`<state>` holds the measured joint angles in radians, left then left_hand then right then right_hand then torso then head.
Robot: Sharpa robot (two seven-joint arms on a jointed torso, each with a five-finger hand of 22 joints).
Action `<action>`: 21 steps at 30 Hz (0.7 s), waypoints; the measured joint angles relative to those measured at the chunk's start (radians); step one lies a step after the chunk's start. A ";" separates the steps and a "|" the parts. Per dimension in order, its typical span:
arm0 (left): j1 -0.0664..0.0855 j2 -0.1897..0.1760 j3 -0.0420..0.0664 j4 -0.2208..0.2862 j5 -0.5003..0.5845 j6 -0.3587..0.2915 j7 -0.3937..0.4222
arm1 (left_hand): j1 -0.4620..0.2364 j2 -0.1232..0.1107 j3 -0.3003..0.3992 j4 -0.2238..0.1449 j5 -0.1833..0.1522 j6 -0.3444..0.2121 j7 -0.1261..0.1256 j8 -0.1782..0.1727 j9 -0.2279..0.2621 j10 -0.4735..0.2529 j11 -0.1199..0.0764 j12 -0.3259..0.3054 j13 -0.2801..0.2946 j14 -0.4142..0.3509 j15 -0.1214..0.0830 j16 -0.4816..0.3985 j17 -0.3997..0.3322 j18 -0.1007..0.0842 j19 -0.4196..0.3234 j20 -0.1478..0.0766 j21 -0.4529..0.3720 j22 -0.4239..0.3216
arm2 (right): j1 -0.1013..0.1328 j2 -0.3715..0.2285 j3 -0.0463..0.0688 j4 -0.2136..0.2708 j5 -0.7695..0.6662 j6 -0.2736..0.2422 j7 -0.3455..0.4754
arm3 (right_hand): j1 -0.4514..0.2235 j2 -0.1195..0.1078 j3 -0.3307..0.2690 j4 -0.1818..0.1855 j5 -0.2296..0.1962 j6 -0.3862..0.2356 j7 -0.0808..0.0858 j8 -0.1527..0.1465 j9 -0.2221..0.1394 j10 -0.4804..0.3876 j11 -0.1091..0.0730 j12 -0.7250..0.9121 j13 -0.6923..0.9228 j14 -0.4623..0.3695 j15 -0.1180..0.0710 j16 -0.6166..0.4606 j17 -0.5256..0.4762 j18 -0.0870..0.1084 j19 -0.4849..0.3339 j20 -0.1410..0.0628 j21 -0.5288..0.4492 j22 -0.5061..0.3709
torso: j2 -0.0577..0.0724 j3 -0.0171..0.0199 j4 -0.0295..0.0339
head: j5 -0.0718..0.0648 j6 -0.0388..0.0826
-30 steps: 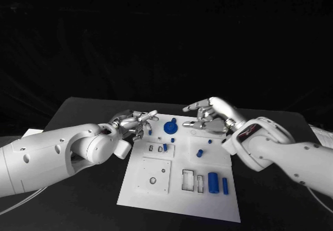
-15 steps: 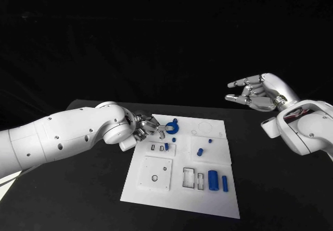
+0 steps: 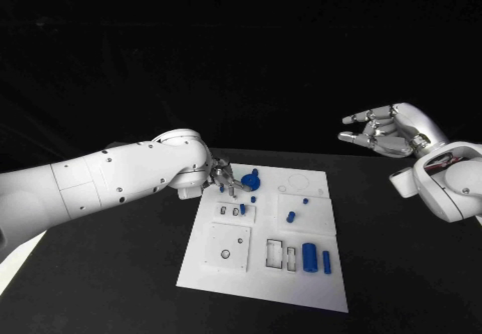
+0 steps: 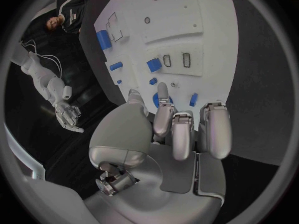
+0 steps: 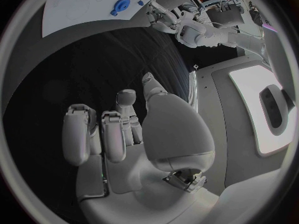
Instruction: Assemble the parts on the task board
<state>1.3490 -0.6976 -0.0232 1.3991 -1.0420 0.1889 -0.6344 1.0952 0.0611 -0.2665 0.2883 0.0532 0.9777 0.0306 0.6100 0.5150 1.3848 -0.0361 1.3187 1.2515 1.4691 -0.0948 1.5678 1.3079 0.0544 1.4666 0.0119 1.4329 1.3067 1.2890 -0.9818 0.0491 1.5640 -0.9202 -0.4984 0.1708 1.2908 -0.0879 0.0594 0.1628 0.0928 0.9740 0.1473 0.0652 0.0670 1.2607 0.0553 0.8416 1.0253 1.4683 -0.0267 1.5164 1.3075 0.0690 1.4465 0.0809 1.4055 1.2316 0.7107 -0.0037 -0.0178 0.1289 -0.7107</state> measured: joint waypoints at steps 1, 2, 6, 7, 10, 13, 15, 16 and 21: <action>0.002 0.005 -0.001 -0.005 -0.007 0.013 -0.004 | 0.005 0.005 0.000 0.000 0.000 -0.002 0.000 0.005 0.006 0.000 0.000 0.000 0.001 0.000 0.000 0.000 0.000 0.000 0.000 0.000 0.004 0.001 | 0.000 0.000 0.000 -0.001 0.001 0.001 0.000 | 0.000 0.000 -0.003 0.003 0.000 0.000 0.000 0.000 0.000 -0.002 -0.002 0.000 -0.001 0.000 0.000 0.000 0.000 0.000 0.000 0.000 0.000 -0.001 | 0.000 0.0000 -0.0002 | 0.000 -0.001; 0.004 0.010 -0.001 -0.010 -0.013 0.025 -0.007 | 0.010 0.010 0.000 0.000 0.000 -0.003 0.000 0.007 0.011 0.000 0.000 0.000 0.003 0.000 0.000 0.000 0.000 0.000 0.000 0.000 0.004 0.002 | 0.000 0.001 -0.001 -0.003 0.001 0.001 -0.001 | 0.000 0.000 -0.007 0.007 0.000 0.000 0.000 0.000 0.000 -0.003 -0.003 0.000 -0.002 0.000 0.000 -0.004 0.001 0.000 0.000 0.000 0.000 -0.002 | 0.000 0.0000 -0.0004 | 0.000 -0.001; 0.009 0.029 -0.007 -0.031 -0.028 0.070 -0.020 | 0.031 0.017 0.006 -0.006 0.000 -0.013 -0.001 0.017 0.029 0.000 0.000 0.006 0.007 0.000 0.000 0.000 0.000 0.000 0.000 0.000 0.004 0.002 | 0.000 0.002 -0.001 -0.008 0.004 0.003 -0.003 | 0.007 0.007 -0.015 0.007 0.012 0.001 -0.001 0.000 0.000 -0.003 -0.003 -0.004 -0.002 0.000 0.000 -0.004 0.001 0.000 0.000 0.000 0.000 -0.002 | 0.001 -0.0002 0.0003 | 0.001 -0.004; 0.010 0.034 -0.008 -0.035 -0.030 0.079 -0.022 | 0.035 0.014 0.006 -0.006 0.000 -0.013 -0.001 0.018 0.031 0.000 0.000 0.006 0.007 0.000 0.000 0.000 0.000 0.000 0.000 0.000 0.004 0.002 | 0.000 0.002 -0.001 -0.009 0.004 0.004 -0.004 | 0.007 0.007 -0.018 0.004 0.012 0.003 -0.003 0.000 0.000 -0.003 -0.003 -0.004 -0.002 0.000 0.000 -0.004 0.001 0.000 0.000 0.000 0.000 -0.002 | 0.001 -0.0007 0.0010 | 0.001 -0.005; 0.012 0.047 -0.013 -0.047 -0.032 0.102 -0.028 | 0.035 0.014 0.006 -0.005 0.000 -0.020 -0.001 0.020 0.035 0.000 0.000 0.006 0.007 0.000 0.000 0.000 0.000 0.000 0.000 0.000 0.004 0.001 | 0.000 0.004 -0.001 -0.012 0.005 0.006 -0.005 | 0.011 0.011 -0.023 -0.001 0.012 0.003 -0.003 0.000 0.000 -0.003 -0.003 -0.004 -0.003 0.000 0.000 -0.004 0.001 0.000 0.000 0.000 0.000 -0.002 | 0.001 -0.0016 0.0020 | 0.001 -0.006; 0.012 0.060 -0.018 -0.057 -0.032 0.119 -0.033 | 0.029 0.007 0.006 0.000 0.000 -0.023 0.002 0.028 0.045 0.000 0.000 0.006 0.007 0.000 0.000 0.000 0.000 0.000 0.000 0.000 0.008 0.001 | 0.000 0.005 -0.002 -0.014 0.006 0.008 -0.007 | 0.015 0.006 -0.025 -0.003 0.012 0.003 -0.003 0.000 0.000 -0.003 -0.003 -0.004 -0.004 0.000 0.000 -0.004 0.001 0.000 0.000 0.000 0.000 -0.002 | 0.001 -0.0027 0.0022 | 0.001 -0.007; 0.012 0.069 -0.021 -0.062 -0.032 0.128 -0.036 | 0.024 0.003 0.006 0.000 0.000 -0.024 0.003 0.028 0.047 0.000 0.000 0.006 0.007 0.000 0.000 0.000 0.000 0.000 0.000 0.000 0.009 0.001 | 0.000 0.006 -0.002 -0.016 0.006 0.009 -0.008 | 0.020 0.009 -0.025 -0.003 0.012 0.003 -0.003 0.000 0.000 -0.003 -0.003 -0.004 -0.004 0.000 0.000 -0.004 0.000 0.000 0.000 0.000 0.000 -0.003 | 0.002 -0.0034 0.0022 | 0.002 -0.009; 0.012 0.073 -0.023 -0.064 -0.032 0.131 -0.037 | 0.024 0.003 0.006 0.000 0.000 -0.024 0.003 0.028 0.047 0.000 0.000 0.006 0.007 0.000 0.000 0.000 0.000 0.000 0.000 0.000 0.009 0.001 | 0.000 0.007 -0.002 -0.016 0.006 0.010 -0.008 | 0.020 0.009 -0.026 -0.004 0.016 0.003 -0.003 0.000 0.000 -0.003 -0.003 -0.007 -0.005 0.000 0.000 -0.004 0.000 0.000 -0.002 -0.002 -0.002 -0.004 | 0.002 -0.0033 0.0021 | 0.002 -0.009; 0.013 0.093 -0.028 -0.072 -0.031 0.144 -0.041 | 0.024 0.003 0.006 0.000 0.000 -0.028 0.000 0.028 0.048 0.000 0.000 0.006 0.008 0.000 0.000 0.000 0.000 0.000 0.000 0.000 0.008 0.001 | 0.000 0.008 -0.002 -0.017 0.006 0.012 -0.010 | 0.028 0.009 -0.029 -0.007 0.022 0.003 -0.003 0.000 0.000 -0.007 0.000 -0.010 -0.009 0.000 0.000 -0.004 0.000 0.000 -0.004 -0.004 -0.004 -0.007 | 0.002 -0.0038 0.0016 | 0.003 -0.010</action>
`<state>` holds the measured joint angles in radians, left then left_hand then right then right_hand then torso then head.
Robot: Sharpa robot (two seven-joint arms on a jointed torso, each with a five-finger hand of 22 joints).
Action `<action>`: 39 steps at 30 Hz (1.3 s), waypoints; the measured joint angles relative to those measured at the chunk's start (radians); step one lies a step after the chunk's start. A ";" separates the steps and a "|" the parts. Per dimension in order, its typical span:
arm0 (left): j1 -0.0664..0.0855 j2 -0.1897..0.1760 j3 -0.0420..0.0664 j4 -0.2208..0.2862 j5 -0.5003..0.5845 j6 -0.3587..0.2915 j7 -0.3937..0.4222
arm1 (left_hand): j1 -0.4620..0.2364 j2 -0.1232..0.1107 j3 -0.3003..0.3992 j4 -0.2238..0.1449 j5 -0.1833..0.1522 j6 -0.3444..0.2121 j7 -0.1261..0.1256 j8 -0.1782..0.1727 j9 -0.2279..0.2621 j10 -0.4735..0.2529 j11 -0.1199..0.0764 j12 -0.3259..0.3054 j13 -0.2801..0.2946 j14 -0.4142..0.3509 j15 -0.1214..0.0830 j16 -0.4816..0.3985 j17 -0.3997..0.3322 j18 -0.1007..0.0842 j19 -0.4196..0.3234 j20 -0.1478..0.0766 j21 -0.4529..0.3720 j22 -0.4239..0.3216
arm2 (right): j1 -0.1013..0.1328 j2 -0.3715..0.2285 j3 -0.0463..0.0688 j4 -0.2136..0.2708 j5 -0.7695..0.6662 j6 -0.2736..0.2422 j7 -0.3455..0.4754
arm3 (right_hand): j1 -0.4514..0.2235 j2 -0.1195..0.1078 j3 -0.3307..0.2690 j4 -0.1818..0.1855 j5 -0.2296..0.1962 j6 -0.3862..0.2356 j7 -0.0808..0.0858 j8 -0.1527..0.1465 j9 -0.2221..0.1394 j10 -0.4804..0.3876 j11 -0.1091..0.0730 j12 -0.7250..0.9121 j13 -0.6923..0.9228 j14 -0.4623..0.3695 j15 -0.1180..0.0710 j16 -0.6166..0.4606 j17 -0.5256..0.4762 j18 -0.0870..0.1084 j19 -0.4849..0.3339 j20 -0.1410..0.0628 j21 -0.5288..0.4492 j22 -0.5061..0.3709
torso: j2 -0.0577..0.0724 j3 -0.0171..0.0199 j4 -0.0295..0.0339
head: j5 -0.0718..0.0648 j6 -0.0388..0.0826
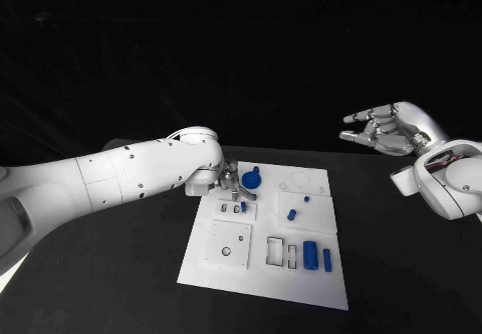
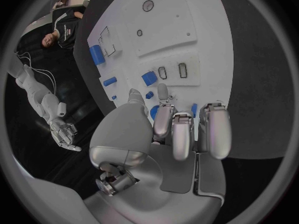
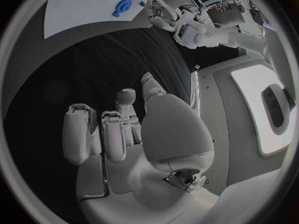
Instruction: Assemble the parts on the task board
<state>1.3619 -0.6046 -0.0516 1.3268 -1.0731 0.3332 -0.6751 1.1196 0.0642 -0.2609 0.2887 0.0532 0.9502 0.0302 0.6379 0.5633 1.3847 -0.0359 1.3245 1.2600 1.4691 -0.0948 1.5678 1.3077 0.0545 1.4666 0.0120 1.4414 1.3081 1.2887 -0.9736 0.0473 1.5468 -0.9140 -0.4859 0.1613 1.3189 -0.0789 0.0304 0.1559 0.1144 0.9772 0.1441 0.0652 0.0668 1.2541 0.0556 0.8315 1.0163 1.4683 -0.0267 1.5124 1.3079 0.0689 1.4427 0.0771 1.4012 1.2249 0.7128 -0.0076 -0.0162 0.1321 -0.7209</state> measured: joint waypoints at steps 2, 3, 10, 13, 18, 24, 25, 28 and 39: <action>0.000 0.006 -0.002 -0.003 0.000 0.003 -0.001 | 0.000 0.000 0.000 0.000 0.000 0.000 0.000 0.000 0.002 0.000 0.000 0.000 0.001 0.000 0.000 0.000 0.000 0.000 0.000 0.000 0.000 0.000 | 0.000 0.001 0.000 -0.001 0.000 0.001 -0.001 | 0.000 0.000 0.000 0.000 0.000 0.000 0.000 0.000 0.000 0.000 0.000 -0.001 0.000 0.000 0.000 0.000 0.000 0.000 0.000 0.000 0.000 0.000 | 0.000 0.0000 -0.0008 | 0.000 0.000; 0.000 0.010 -0.002 -0.005 0.001 0.005 -0.001 | 0.000 0.000 0.000 0.000 0.000 0.000 0.000 0.003 0.003 0.000 0.000 0.000 0.001 0.000 0.000 0.000 0.000 0.000 0.000 0.000 0.000 0.000 | 0.000 0.001 0.000 -0.002 0.000 0.002 -0.001 | 0.000 0.000 -0.002 0.001 0.005 0.000 0.000 0.000 0.000 -0.002 -0.002 -0.005 -0.002 0.000 0.000 0.000 0.000 0.000 0.000 0.000 0.000 -0.001 | 0.000 -0.0002 -0.0009 | 0.000 0.000; 0.000 0.020 -0.006 -0.012 0.002 0.021 -0.004 | 0.006 0.006 0.013 -0.002 0.000 -0.007 0.000 0.008 0.016 0.000 0.000 0.000 0.001 0.000 0.000 0.000 0.000 0.000 0.000 0.000 0.006 0.000 | 0.000 0.002 0.000 -0.003 0.000 0.006 -0.002 | 0.000 0.000 -0.010 0.004 0.012 0.000 0.000 0.000 0.000 -0.004 -0.004 -0.013 -0.009 0.000 0.000 -0.004 0.000 0.000 0.000 0.000 0.000 -0.002 | 0.002 -0.0007 -0.0015 | -0.003 -0.002; 0.000 0.023 -0.007 -0.014 0.004 0.027 -0.004 | 0.007 0.007 0.016 -0.002 0.000 -0.007 0.000 0.008 0.018 0.000 0.000 0.000 0.002 0.000 0.000 0.000 0.000 0.000 0.000 0.000 0.006 0.000 | 0.000 0.002 0.000 -0.004 0.001 0.007 -0.002 | 0.000 0.000 -0.012 0.001 0.017 0.000 0.000 0.000 0.000 -0.007 0.000 -0.013 -0.011 0.000 0.000 -0.004 0.000 0.000 0.000 0.000 0.000 -0.004 | 0.002 -0.0007 -0.0012 | -0.004 -0.003; 0.000 0.031 -0.009 -0.021 0.006 0.033 -0.005 | 0.016 0.008 0.027 -0.002 0.000 -0.007 0.000 0.012 0.024 0.000 0.000 0.000 0.003 0.000 0.000 0.000 0.000 0.000 0.000 0.000 0.006 0.000 | 0.000 0.003 0.000 -0.004 0.001 0.008 -0.002 | 0.000 0.000 -0.013 0.002 0.017 0.000 0.000 0.000 0.000 -0.007 0.000 -0.017 -0.012 0.000 0.000 -0.004 0.000 0.000 0.000 0.000 0.000 -0.004 | 0.002 -0.0007 -0.0009 | -0.005 -0.005; -0.001 0.040 -0.014 -0.031 0.009 0.038 -0.006 | 0.024 0.008 0.041 -0.004 0.000 -0.014 0.000 0.016 0.031 0.000 0.000 0.000 0.004 0.000 0.000 0.000 0.000 0.000 0.000 0.000 0.006 0.000 | -0.001 0.004 0.000 -0.004 0.002 0.008 -0.002 | 0.000 0.000 -0.015 0.004 0.023 0.000 0.000 0.000 0.000 -0.007 0.000 -0.017 -0.013 0.000 0.000 -0.004 0.000 0.000 0.000 0.000 -0.004 -0.005 | 0.002 -0.0012 -0.0007 | -0.005 -0.008; -0.001 0.040 -0.014 -0.032 0.010 0.038 -0.006 | 0.032 0.005 0.048 -0.004 0.000 -0.014 0.000 0.016 0.033 0.000 0.000 0.000 0.004 0.000 0.000 0.000 0.000 0.000 0.000 0.000 0.006 0.000 | -0.001 0.004 0.000 -0.004 0.002 0.008 -0.001 | 0.000 0.000 -0.015 0.004 0.023 0.000 0.000 0.000 0.000 -0.007 0.000 -0.017 -0.013 0.000 0.000 -0.004 0.000 0.000 0.000 0.000 -0.004 -0.005 | 0.002 -0.0012 -0.0006 | -0.005 -0.009; -0.002 0.042 -0.015 -0.034 0.011 0.039 -0.007 | 0.034 0.003 0.062 -0.003 0.000 -0.014 0.000 0.016 0.039 0.000 0.000 0.000 0.004 0.000 0.000 0.000 0.000 0.000 0.000 0.000 0.006 0.000 | -0.001 0.004 0.000 -0.005 0.003 0.008 -0.001 | 0.000 0.000 -0.015 0.004 0.023 0.000 0.000 0.000 0.000 -0.007 0.000 -0.017 -0.013 0.000 0.000 -0.004 0.000 0.000 0.000 0.000 -0.004 -0.005 | 0.002 -0.0012 -0.0003 | -0.006 -0.010; -0.002 0.044 -0.016 -0.034 0.015 0.039 -0.007 | 0.058 -0.020 0.169 0.000 0.000 -0.022 0.000 0.022 0.064 0.002 -0.002 0.004 0.007 0.000 0.000 0.000 0.000 0.000 0.000 0.000 0.010 0.000 | -0.002 0.010 -0.001 -0.010 0.004 0.010 -0.001 | 0.004 0.004 -0.018 0.007 0.031 0.000 0.000 0.000 0.000 -0.007 0.000 -0.017 -0.013 0.000 0.000 -0.004 0.000 0.000 0.000 0.000 -0.004 -0.005 | 0.002 -0.0007 0.0001 | -0.006 -0.014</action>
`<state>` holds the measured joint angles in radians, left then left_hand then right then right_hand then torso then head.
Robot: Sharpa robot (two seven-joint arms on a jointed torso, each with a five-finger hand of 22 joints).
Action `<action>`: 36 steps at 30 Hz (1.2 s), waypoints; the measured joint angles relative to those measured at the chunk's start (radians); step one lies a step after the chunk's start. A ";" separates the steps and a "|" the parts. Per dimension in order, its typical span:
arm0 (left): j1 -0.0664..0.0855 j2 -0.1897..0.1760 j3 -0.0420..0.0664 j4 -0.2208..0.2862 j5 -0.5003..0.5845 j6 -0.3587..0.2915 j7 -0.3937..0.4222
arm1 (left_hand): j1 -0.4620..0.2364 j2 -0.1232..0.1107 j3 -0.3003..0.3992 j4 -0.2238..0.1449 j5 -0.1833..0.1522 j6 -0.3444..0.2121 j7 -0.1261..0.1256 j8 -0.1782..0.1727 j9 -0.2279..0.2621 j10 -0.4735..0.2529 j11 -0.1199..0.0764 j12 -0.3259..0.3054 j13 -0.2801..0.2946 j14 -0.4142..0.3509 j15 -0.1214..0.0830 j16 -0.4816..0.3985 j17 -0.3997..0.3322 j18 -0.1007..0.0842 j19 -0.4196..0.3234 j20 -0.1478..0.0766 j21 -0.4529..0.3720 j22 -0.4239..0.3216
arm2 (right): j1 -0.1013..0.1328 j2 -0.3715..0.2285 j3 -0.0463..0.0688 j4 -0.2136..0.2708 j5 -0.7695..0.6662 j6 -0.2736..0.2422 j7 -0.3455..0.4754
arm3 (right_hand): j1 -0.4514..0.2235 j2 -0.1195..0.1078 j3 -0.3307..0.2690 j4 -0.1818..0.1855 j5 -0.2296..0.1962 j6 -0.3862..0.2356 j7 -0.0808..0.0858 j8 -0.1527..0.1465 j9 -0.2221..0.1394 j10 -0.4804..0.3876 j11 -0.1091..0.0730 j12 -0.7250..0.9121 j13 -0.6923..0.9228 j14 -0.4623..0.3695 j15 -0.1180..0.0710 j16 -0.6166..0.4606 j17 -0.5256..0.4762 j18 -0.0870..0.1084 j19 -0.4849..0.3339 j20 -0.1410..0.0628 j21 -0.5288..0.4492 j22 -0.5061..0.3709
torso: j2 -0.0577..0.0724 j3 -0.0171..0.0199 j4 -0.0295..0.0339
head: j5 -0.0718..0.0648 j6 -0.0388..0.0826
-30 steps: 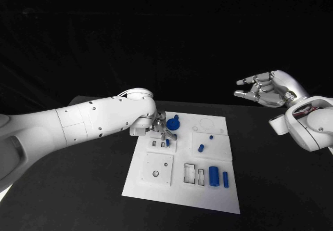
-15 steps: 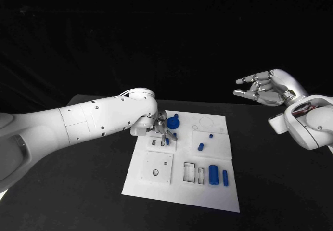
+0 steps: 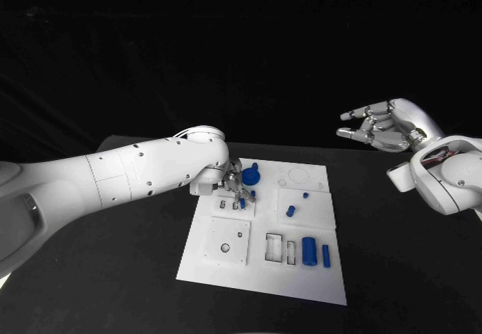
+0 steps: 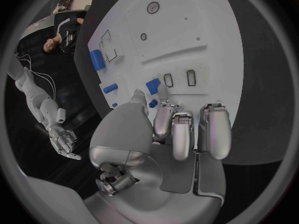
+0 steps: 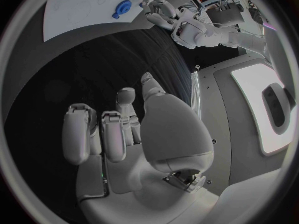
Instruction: Assemble the parts on the task board
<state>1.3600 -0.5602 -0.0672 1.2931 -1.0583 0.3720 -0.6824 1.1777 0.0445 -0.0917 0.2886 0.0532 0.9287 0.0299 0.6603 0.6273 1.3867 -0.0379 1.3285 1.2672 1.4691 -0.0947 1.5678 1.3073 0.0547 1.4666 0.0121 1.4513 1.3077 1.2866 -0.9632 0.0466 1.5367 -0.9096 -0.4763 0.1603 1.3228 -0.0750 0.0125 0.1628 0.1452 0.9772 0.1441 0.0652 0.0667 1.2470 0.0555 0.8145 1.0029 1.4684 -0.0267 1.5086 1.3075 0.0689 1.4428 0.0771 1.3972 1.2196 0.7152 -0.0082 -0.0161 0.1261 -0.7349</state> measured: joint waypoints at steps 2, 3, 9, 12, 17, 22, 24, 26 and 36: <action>0.000 0.000 0.000 0.000 0.001 0.000 0.000 | 0.007 -0.012 0.025 -0.001 0.000 0.000 0.000 0.000 0.004 0.000 0.000 0.000 0.000 0.000 0.000 0.000 0.000 0.000 0.000 0.000 0.000 0.000 | -0.001 0.001 0.000 -0.001 0.000 0.000 0.000 | 0.000 0.000 0.000 0.000 0.000 0.000 0.000 0.000 0.000 0.000 0.000 0.000 0.000 0.000 0.000 0.000 0.000 0.000 0.000 0.000 0.000 0.000 | 0.000 0.0004 0.0001 | 0.000 -0.001; 0.000 0.000 0.000 0.000 0.001 0.000 0.000 | 0.012 -0.017 0.038 -0.003 0.000 0.000 0.000 0.000 0.006 0.000 0.000 0.000 0.000 0.000 0.000 0.000 0.000 0.000 0.000 0.000 0.000 0.000 | -0.001 0.002 0.000 -0.002 0.000 0.001 0.000 | 0.000 0.000 0.000 0.000 0.000 0.000 0.000 0.000 0.000 0.000 0.000 0.000 0.000 0.000 0.000 0.000 0.000 0.000 0.000 0.000 0.000 0.000 | 0.000 0.0005 0.0001 | 0.001 -0.001; 0.000 0.000 0.000 -0.001 0.002 0.000 0.000 | 0.040 -0.044 0.118 -0.008 0.000 -0.007 0.000 0.000 0.014 0.000 0.000 0.000 0.001 0.000 0.000 0.000 0.000 0.000 0.000 0.000 0.000 0.000 | -0.002 0.002 -0.001 -0.003 0.002 0.003 0.000 | 0.000 0.000 0.000 0.000 0.000 0.000 0.000 0.000 0.000 0.000 0.000 0.000 -0.001 0.000 0.000 0.000 0.000 0.000 0.000 0.000 0.000 -0.001 | 0.000 0.0004 0.0002 | 0.003 -0.003; 0.000 0.000 0.000 -0.002 0.003 0.000 0.000 | 0.037 -0.054 0.131 -0.007 0.000 -0.007 0.000 0.000 0.016 0.000 0.000 0.000 0.001 0.000 0.000 0.000 0.001 0.000 0.000 0.000 0.004 0.000 | -0.002 0.001 -0.001 -0.004 0.002 0.003 0.000 | 0.000 0.000 0.000 0.000 0.000 0.000 0.000 0.000 0.000 0.000 0.000 0.000 -0.001 0.000 0.000 0.000 0.000 0.000 0.000 0.000 0.000 -0.001 | 0.000 0.0004 0.0002 | 0.003 -0.003; 0.000 0.000 0.000 -0.002 0.003 0.000 -0.001 | 0.038 -0.061 0.138 -0.010 0.000 -0.007 0.000 0.000 0.017 0.000 0.000 0.000 0.002 0.000 0.000 0.000 0.001 0.000 0.000 0.000 0.004 0.000 | -0.002 0.002 -0.001 -0.004 0.003 0.004 0.000 | 0.000 0.000 0.000 0.000 0.000 0.000 0.000 0.000 0.000 0.000 0.000 0.000 -0.001 0.000 0.000 0.000 0.000 0.000 0.000 0.000 0.000 -0.001 | 0.000 0.0004 -0.0004 | 0.004 -0.003; 0.000 0.001 0.000 -0.001 0.004 0.000 -0.001 | 0.038 -0.074 0.167 -0.010 0.000 -0.007 0.000 -0.003 0.020 0.000 0.000 0.000 0.002 0.000 0.000 0.000 0.001 0.000 0.000 0.000 0.004 0.000 | -0.002 0.003 -0.001 -0.004 0.004 0.004 0.000 | 0.000 0.000 0.000 0.000 0.000 0.000 0.000 0.000 0.000 0.000 0.000 0.000 -0.001 0.000 0.000 0.000 0.000 0.000 0.000 0.000 0.000 -0.001 | 0.001 0.0005 -0.0009 | 0.004 -0.004; 0.000 0.001 0.000 -0.001 0.004 0.000 -0.001 | 0.047 -0.083 0.183 -0.015 0.000 -0.007 0.000 -0.005 0.021 0.000 0.000 0.000 0.002 0.000 0.000 0.000 0.001 0.000 0.000 0.000 0.004 0.000 | -0.002 0.003 -0.001 -0.004 0.004 0.004 0.000 | 0.000 0.000 0.000 0.000 0.000 0.000 0.000 0.000 0.000 0.000 0.000 0.000 -0.001 0.000 0.000 0.000 0.000 0.000 0.000 0.000 0.000 -0.001 | 0.001 0.0005 -0.0009 | 0.004 -0.005; 0.000 0.001 0.000 -0.001 0.004 0.000 -0.001 | 0.068 -0.080 0.206 -0.026 0.000 -0.008 0.000 -0.012 0.021 0.000 0.000 0.000 0.002 -0.001 -0.001 0.000 0.001 0.000 0.000 0.000 0.004 0.000 | -0.002 0.003 -0.001 -0.005 0.004 0.004 0.000 | 0.000 0.000 0.000 0.000 0.000 0.000 0.000 0.000 0.000 0.000 0.000 0.000 -0.001 0.000 0.000 0.000 0.000 0.000 0.000 0.000 0.000 -0.001 | 0.001 0.0005 -0.0008 | 0.003 -0.005; 0.002 0.000 0.002 0.001 0.011 -0.001 -0.001 | 0.157 -0.084 0.367 -0.107 0.063 -0.029 0.007 -0.067 0.004 0.000 0.000 -0.002 -0.002 -0.004 -0.004 0.000 0.001 0.000 0.000 0.000 0.004 0.000 | -0.002 0.008 -0.001 -0.008 0.006 0.004 0.001 | 0.000 0.000 -0.003 0.003 0.003 0.000 0.000 0.000 0.000 0.000 0.000 0.000 -0.001 0.000 0.000 0.000 0.000 0.000 0.000 0.000 0.000 -0.001 | 0.001 0.0000 0.0002 | 0.003 -0.008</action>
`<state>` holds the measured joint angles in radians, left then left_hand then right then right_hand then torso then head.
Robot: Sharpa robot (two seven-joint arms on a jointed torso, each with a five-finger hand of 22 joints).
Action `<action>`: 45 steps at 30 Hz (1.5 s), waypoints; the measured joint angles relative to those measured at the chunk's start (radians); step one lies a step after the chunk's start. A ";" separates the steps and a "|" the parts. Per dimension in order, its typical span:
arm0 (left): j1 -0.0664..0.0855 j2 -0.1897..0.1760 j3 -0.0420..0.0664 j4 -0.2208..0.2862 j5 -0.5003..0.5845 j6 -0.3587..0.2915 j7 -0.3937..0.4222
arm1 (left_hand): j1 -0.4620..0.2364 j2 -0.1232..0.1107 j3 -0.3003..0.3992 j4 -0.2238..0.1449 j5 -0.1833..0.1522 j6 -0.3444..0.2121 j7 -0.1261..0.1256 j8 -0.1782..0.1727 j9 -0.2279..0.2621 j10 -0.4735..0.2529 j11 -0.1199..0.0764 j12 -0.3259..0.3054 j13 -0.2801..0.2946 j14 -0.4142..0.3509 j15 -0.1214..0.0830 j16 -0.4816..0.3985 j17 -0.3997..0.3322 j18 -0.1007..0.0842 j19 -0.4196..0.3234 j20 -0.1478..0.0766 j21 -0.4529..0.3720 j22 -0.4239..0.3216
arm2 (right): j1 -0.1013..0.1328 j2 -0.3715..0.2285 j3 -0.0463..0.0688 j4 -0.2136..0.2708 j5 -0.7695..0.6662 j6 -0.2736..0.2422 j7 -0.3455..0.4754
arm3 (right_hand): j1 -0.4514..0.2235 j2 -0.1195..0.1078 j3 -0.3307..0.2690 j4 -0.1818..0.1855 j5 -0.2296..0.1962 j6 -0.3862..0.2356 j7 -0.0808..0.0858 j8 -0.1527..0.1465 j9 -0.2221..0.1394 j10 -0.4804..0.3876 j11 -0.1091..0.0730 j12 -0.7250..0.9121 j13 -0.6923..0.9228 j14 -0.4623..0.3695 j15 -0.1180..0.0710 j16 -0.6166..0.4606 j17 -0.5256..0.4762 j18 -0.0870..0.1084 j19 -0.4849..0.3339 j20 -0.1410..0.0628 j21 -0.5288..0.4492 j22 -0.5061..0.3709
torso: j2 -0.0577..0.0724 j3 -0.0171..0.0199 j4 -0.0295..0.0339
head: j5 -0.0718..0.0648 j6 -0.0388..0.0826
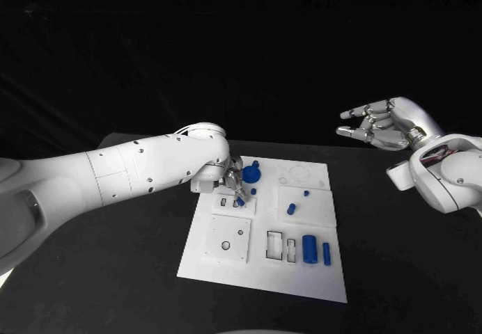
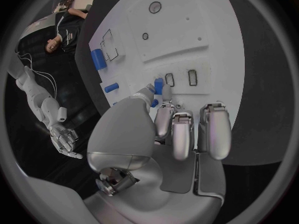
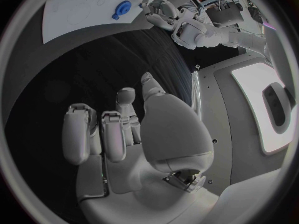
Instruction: Assemble the parts on the task board
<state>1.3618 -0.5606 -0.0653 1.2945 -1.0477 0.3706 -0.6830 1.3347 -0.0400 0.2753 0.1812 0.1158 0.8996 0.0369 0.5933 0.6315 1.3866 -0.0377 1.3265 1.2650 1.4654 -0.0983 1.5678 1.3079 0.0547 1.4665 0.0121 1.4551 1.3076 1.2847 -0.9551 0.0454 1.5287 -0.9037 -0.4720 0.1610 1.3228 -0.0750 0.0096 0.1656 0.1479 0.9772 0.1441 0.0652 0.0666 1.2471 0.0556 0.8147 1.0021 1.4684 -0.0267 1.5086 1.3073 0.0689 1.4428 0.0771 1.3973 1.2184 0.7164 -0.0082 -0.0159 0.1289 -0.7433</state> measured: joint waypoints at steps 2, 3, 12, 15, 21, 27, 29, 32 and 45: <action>0.000 -0.001 0.000 0.001 0.002 0.000 0.000 | 0.015 -0.012 0.019 0.013 0.036 -0.001 0.001 -0.011 -0.004 0.000 0.000 -0.006 -0.003 0.000 0.000 0.000 0.000 0.000 0.000 0.000 0.000 0.000 | 0.000 0.001 0.000 0.000 0.000 0.000 0.000 | 0.000 0.000 -0.001 0.001 0.001 0.000 0.000 0.000 0.000 0.000 0.000 0.000 0.000 0.000 0.000 0.000 0.001 0.000 0.000 0.000 0.000 0.000 | 0.000 0.0001 0.0000 | 0.001 0.000; 0.000 -0.001 0.000 0.001 0.003 0.000 0.000 | 0.019 -0.017 0.024 0.018 0.048 -0.002 0.002 -0.013 -0.004 0.000 0.000 -0.006 -0.004 0.000 0.000 0.000 0.000 0.000 0.000 0.000 0.000 0.000 | 0.000 0.001 0.000 -0.001 0.001 0.000 0.000 | 0.000 0.000 -0.001 0.001 0.001 0.000 0.000 0.000 0.000 0.000 0.000 0.000 0.000 0.000 0.000 0.000 0.001 0.000 0.000 0.000 0.000 0.000 | 0.000 0.0000 0.0001 | 0.001 -0.001; -0.004 -0.016 -0.002 0.017 0.011 -0.014 0.000 | -0.034 -0.102 0.167 0.042 0.139 -0.001 0.007 -0.012 0.038 -0.001 0.007 -0.017 -0.013 0.000 0.000 0.000 0.000 0.000 0.000 0.000 0.004 0.000 | -0.001 0.002 0.000 -0.002 0.003 0.000 0.001 | 0.000 0.000 -0.001 0.001 0.001 0.000 0.000 0.000 0.000 0.000 0.000 0.000 0.000 0.000 0.000 0.000 0.001 0.000 0.000 0.000 0.000 0.000 | 0.000 -0.0004 0.0001 | 0.003 -0.003; -0.006 -0.024 -0.002 0.030 0.016 -0.032 0.002 | -0.049 -0.116 0.186 0.040 0.158 0.001 0.008 -0.006 0.049 0.002 0.009 -0.017 -0.016 0.004 0.004 0.000 0.000 0.000 0.000 0.000 0.004 0.000 | -0.001 0.003 0.000 -0.003 0.004 0.001 0.001 | 0.000 0.000 -0.001 0.001 0.001 0.000 0.000 0.000 0.000 0.000 0.000 0.000 0.000 0.000 0.000 0.000 0.001 0.000 0.000 0.000 0.000 0.000 | 0.000 -0.0003 0.0000 | 0.004 -0.004; -0.011 -0.052 0.001 0.073 0.026 -0.094 0.006 | -0.073 -0.123 0.217 0.020 0.174 0.001 0.008 0.001 0.064 0.002 0.009 -0.023 -0.024 0.004 0.004 0.000 0.000 0.000 0.000 0.000 0.009 0.000 | -0.002 0.006 0.000 -0.006 0.005 0.001 0.001 | 0.000 0.000 -0.007 0.001 0.001 0.000 0.000 0.000 0.000 0.000 0.000 0.000 0.000 0.000 0.000 0.000 0.001 0.000 -0.004 0.004 0.000 -0.002 | 0.001 0.0001 0.0001 | 0.009 -0.004; -0.015 -0.083 0.002 0.115 0.032 -0.161 0.012 | -0.079 -0.130 0.226 0.016 0.181 0.002 0.010 0.006 0.070 0.002 0.009 -0.029 -0.027 0.004 0.004 0.000 0.000 0.000 0.000 0.000 0.013 0.000 | -0.002 0.007 0.000 -0.007 0.005 0.002 0.001 | 0.000 0.000 -0.007 0.001 0.001 0.000 0.000 0.000 0.000 0.000 0.000 0.000 0.000 0.000 0.000 0.000 0.001 0.000 -0.004 0.004 0.000 -0.002 | 0.001 0.0005 0.0006 | 0.008 -0.007; -0.018 -0.096 0.003 0.131 0.033 -0.187 0.014 | -0.080 -0.131 0.227 0.014 0.184 0.001 0.012 0.006 0.073 0.002 0.009 -0.029 -0.029 0.004 0.004 0.000 0.000 0.000 0.000 0.000 0.015 0.000 | -0.002 0.006 0.000 -0.007 0.006 0.002 0.002 | 0.000 0.000 -0.007 0.001 0.001 0.000 0.000 0.000 0.000 0.000 0.000 0.000 0.000 0.000 0.000 0.000 0.001 0.000 -0.004 0.004 0.000 -0.002 | 0.001 0.0006 0.0009 | 0.007 -0.007; -0.023 -0.112 0.003 0.151 0.030 -0.220 0.016 | -0.085 -0.135 0.231 0.011 0.185 0.001 0.012 0.006 0.075 0.002 0.009 -0.029 -0.029 0.004 0.004 0.000 0.000 0.000 0.000 0.000 0.015 0.000 | -0.002 0.006 0.000 -0.008 0.006 0.002 0.002 | 0.000 0.000 -0.007 0.001 0.001 0.000 0.000 0.000 0.000 0.000 0.000 0.000 -0.002 0.000 0.000 -0.004 0.001 0.000 -0.004 0.004 0.000 -0.002 | 0.001 0.0012 0.0010 | 0.007 -0.008; -0.063 -0.166 0.002 0.217 -0.022 -0.337 0.022 | -0.097 -0.141 0.249 -0.002 0.190 0.007 0.013 0.010 0.079 0.009 0.009 -0.029 -0.029 0.004 0.004 0.000 0.000 -0.015 0.000 0.000 0.020 0.000 | -0.002 0.005 0.000 -0.013 0.006 0.002 0.002 | 0.000 0.000 -0.007 0.001 0.001 0.000 0.000 0.000 0.000 0.000 0.000 0.000 -0.002 0.000 0.000 -0.004 0.000 0.000 -0.004 0.004 0.000 -0.002 | -0.001 0.0024 0.0032 | 0.013 -0.015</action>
<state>1.2990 -0.7270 -0.0635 1.5114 -1.0693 0.0331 -0.6609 1.2374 -0.1807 0.5242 0.1795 0.3059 0.9064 0.0500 0.6034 0.7105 1.3956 -0.0287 1.2974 1.2364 1.4691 -0.0945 1.5678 1.3075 0.0393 1.4665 0.0121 1.4755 1.3074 1.2828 -0.9501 0.0451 1.5152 -0.8973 -0.4696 0.1630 1.3228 -0.0750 0.0030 0.1669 0.1491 0.9772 0.1441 0.0652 0.0666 1.2472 0.0556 0.8147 1.0004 1.4684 -0.0267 1.5047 1.3077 0.0689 1.4392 0.0807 1.3973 1.2160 0.7152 -0.0058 -0.0128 0.1422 -0.7586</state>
